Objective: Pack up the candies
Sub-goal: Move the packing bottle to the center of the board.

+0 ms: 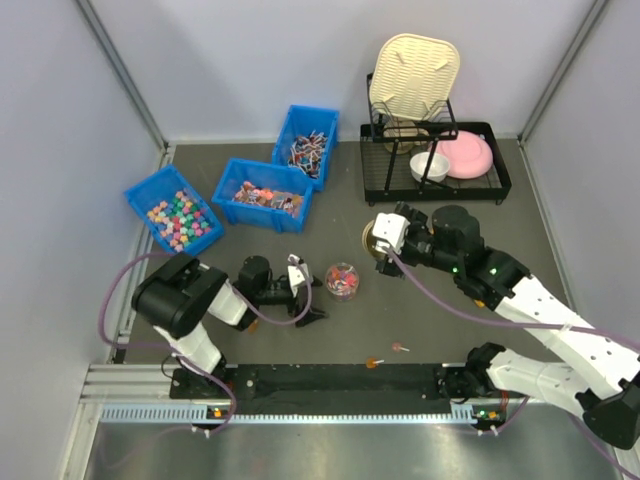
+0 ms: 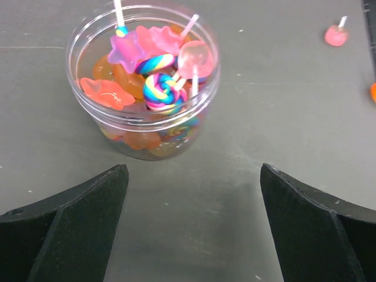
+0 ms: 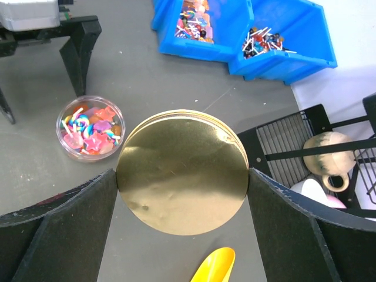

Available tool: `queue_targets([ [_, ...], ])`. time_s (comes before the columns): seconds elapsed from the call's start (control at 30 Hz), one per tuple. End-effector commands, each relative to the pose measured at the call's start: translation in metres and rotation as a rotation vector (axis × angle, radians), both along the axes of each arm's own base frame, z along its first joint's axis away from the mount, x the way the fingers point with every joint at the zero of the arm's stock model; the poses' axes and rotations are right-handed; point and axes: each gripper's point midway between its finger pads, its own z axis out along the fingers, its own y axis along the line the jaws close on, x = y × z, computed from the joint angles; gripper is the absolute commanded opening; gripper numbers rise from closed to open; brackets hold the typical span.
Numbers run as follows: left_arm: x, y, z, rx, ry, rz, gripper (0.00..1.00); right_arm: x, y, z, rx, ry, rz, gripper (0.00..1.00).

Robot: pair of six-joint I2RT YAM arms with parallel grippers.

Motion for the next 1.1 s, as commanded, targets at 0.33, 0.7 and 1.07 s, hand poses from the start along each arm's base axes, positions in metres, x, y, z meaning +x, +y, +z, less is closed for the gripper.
queue_targets([
  [0.33, 0.039, -0.055, 0.008, -0.128, -0.34, -0.051, 0.99, 0.023, 0.01, -0.052, -0.064, 0.113, -0.016, 0.86],
  [0.7, 0.019, -0.085, -0.005, -0.165, -0.401, -0.13, 0.99, 0.071, -0.01, -0.132, -0.255, 0.255, -0.236, 0.8],
  [1.07, 0.034, -0.082, -0.001, -0.169, -0.383, -0.068, 0.99, 0.061, -0.024, -0.116, -0.252, 0.217, -0.222, 0.79],
])
